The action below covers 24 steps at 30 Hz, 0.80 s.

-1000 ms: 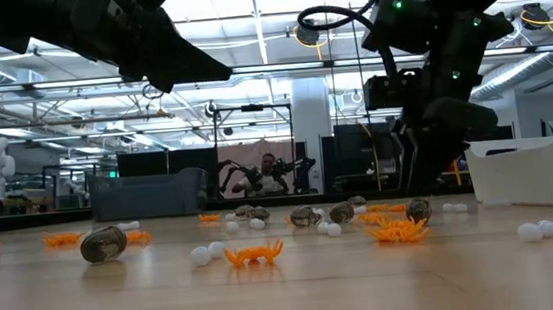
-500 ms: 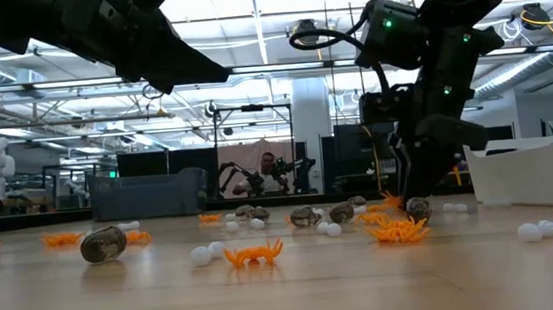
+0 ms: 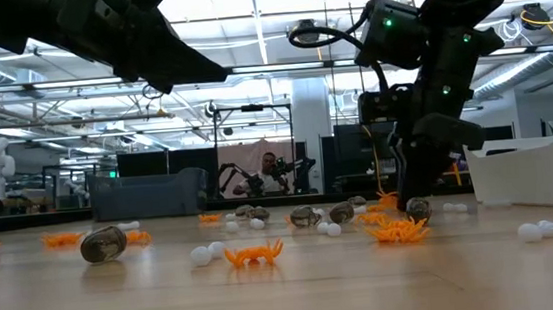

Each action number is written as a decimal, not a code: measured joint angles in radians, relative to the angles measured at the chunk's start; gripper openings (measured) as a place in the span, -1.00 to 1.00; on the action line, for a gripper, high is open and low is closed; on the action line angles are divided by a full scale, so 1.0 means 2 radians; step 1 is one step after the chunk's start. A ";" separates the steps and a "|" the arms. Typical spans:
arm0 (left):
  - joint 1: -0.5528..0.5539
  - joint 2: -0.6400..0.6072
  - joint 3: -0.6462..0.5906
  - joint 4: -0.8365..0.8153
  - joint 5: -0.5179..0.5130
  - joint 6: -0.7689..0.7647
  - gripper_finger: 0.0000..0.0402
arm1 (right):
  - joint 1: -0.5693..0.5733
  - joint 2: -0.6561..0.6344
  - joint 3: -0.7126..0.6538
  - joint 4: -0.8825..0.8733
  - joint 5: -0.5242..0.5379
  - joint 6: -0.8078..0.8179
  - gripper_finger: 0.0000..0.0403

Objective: Sort Halloween decoration
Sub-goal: Put the orange spider toy into the black bin

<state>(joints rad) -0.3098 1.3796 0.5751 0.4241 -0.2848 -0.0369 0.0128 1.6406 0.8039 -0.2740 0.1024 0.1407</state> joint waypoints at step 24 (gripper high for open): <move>0.000 0.023 0.000 -0.002 -0.004 -0.005 -1.00 | 0.116 -0.036 -0.001 0.196 0.053 0.035 -1.00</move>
<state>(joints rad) -0.3103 1.4258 0.5751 0.4203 -0.2929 -0.0471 0.2440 1.5678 0.8023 0.1184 0.2092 0.2113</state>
